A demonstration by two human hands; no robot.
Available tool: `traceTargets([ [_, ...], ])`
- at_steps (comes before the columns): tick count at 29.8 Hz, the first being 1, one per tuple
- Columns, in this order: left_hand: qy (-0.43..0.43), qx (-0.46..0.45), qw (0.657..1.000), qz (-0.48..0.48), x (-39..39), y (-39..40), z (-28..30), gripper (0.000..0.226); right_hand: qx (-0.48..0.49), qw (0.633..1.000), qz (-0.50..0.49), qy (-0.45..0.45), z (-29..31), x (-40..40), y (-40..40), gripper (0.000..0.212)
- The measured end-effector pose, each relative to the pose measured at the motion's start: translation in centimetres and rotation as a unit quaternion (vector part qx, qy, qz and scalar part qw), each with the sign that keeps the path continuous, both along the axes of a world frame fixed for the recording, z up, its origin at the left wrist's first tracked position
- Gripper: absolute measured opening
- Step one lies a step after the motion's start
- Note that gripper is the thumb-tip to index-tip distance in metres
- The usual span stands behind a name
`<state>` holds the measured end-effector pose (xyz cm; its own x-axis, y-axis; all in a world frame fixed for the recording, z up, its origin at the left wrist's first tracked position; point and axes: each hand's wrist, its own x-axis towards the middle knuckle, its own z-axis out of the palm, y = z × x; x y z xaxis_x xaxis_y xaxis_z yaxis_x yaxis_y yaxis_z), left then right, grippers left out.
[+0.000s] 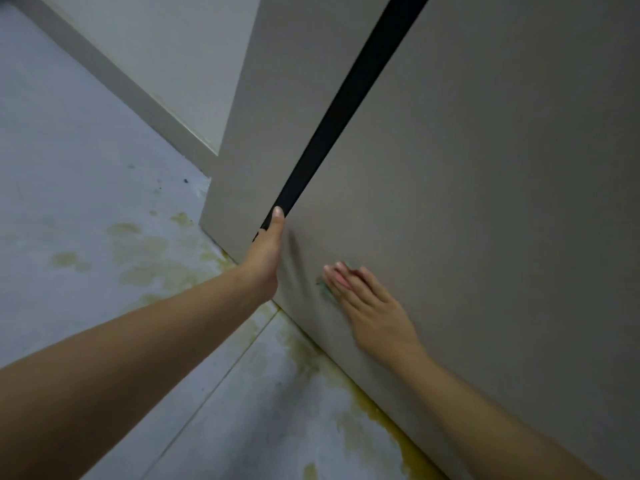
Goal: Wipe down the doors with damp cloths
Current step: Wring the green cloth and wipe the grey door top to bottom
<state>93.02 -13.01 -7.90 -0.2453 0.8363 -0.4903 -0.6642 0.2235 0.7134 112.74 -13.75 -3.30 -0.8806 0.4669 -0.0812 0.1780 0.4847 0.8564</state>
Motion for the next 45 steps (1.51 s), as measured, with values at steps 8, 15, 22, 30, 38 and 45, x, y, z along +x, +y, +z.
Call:
traceTargets([
  [8, 0.015, 0.027, 0.999, 0.01, 1.6, 0.0, -1.4, 0.102, 0.09, 0.971, 0.048, 0.215, 8.2, -1.9, 1.8, 0.059],
  [15, -0.023, 0.043, 0.999, 0.011, 1.1, 0.2, -1.6, 0.09, 0.053, 0.998, 0.032, -0.007, 1.7, -7.9, 2.7, 0.064],
  [22, 0.069, 0.0, 0.998, 0.015, 2.0, -0.6, -1.3, 0.083, -0.034, 0.991, 0.007, -0.131, -3.4, 0.9, -0.1, 0.063],
  [30, 0.097, 0.01, 0.993, -0.059, 5.5, -2.3, -2.1, 0.096, -0.076, 0.995, -0.049, -0.045, -4.8, 11.1, -4.0, 0.063],
  [38, 0.208, -0.008, 0.973, -0.104, 8.8, -2.9, 0.1, 0.112, -0.099, 0.973, -0.052, -0.2, -8.0, 11.6, -4.0, 0.059],
  [45, 0.128, -0.034, 0.99, -0.05, 11.8, -2.6, -1.0, 0.116, -0.091, 0.962, -0.042, -0.255, -11.8, 9.0, -3.2, 0.063],
])
